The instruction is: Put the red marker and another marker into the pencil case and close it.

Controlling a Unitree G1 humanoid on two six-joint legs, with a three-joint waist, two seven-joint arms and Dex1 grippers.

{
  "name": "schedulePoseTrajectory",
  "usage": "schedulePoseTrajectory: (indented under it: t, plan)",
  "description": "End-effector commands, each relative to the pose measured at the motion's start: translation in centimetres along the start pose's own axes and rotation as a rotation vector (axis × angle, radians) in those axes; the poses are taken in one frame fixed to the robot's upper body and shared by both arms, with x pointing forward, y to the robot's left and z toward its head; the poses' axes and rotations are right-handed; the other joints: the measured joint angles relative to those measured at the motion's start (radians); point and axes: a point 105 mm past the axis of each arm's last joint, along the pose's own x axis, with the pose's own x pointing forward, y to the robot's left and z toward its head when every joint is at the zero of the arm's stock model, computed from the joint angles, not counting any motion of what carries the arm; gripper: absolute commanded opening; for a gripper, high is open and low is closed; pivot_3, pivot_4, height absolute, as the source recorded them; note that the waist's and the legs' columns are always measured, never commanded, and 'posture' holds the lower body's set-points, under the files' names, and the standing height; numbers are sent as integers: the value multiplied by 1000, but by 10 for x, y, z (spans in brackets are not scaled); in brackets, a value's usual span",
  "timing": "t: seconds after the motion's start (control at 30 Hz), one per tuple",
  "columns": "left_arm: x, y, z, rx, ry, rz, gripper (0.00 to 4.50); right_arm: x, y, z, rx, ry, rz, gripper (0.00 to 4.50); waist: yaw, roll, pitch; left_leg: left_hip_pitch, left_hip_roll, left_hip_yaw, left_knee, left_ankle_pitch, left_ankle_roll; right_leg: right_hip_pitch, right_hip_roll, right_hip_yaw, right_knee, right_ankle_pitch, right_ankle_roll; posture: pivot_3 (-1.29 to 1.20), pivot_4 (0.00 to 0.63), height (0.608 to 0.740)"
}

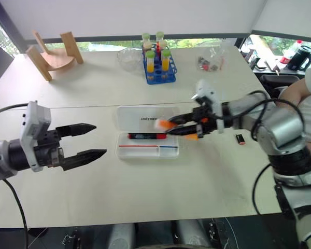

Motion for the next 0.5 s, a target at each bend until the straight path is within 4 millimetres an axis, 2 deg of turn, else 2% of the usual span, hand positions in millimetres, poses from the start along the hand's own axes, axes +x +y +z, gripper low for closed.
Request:
schedulePoseTrajectory:
  t: [0.03, 0.23, 0.5]
  plan:
    - [-5, -3, 9, 50, -12, 6, 4500, 40, 3, -4, -60, 16, 68, 806, -5, 0, 0, 0, 0, 0, 0, 0, 0, 0, 0, 0, 0, 0, 0, 0, 150, 740]
    - [-5, -9, 7, 51, -9, 13, 4500, 79, -5, -18, -65, 67, 77, 806, -1, 0, 0, -1, -1, 0, 0, 1, -2, -1, -2, 0, 1, 0, 0, 0, 150, 740]
    - [-4, -12, 3, 48, -6, 28, 4500, 94, -14, -21, -83, 87, 55, 806, -17, 0, 0, -1, -1, 0, -1, 2, -3, -2, -1, 0, 2, 0, 0, 0, 150, 740]
